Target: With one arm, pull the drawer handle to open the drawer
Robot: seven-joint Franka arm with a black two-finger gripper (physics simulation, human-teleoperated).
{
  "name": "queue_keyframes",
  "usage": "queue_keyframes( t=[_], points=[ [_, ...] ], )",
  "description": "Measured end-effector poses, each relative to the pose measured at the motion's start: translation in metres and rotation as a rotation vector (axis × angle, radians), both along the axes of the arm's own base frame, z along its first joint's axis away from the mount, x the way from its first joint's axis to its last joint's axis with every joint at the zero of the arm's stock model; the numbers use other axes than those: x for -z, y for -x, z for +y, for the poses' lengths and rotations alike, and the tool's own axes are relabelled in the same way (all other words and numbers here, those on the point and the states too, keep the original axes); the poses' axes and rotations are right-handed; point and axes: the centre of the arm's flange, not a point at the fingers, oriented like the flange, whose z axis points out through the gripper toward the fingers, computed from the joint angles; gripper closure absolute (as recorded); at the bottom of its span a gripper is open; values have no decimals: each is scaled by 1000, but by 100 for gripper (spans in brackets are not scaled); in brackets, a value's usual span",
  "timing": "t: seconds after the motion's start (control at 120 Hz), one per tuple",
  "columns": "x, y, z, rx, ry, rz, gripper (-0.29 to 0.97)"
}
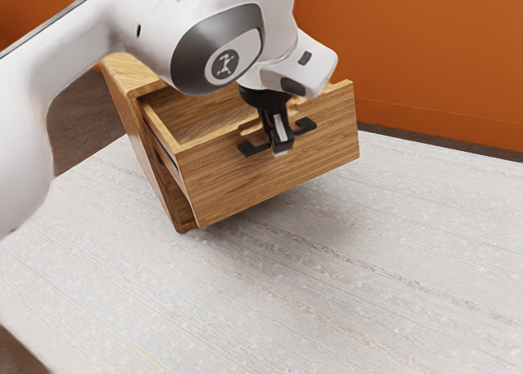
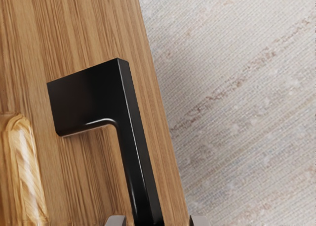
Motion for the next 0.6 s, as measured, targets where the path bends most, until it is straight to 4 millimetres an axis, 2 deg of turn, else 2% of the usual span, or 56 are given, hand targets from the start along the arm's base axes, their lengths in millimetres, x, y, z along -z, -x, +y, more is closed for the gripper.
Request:
queue_keyframes(
  t=[0.1,0.167,0.25,0.292,0.375,0.467,0.6],
  points=[
    [-9,5,2,-5,6,-9,55],
    [-30,14,5,-10,16,-33,54],
    [-67,39,10,-17,52,-63,53],
    [-85,57,17,-38,89,-64,51],
    [-122,103,41,-124,171,-56,35],
    [-124,119,61,-208,295,1,22],
    [-122,122,107,-330,390,23,11]
  ],
)
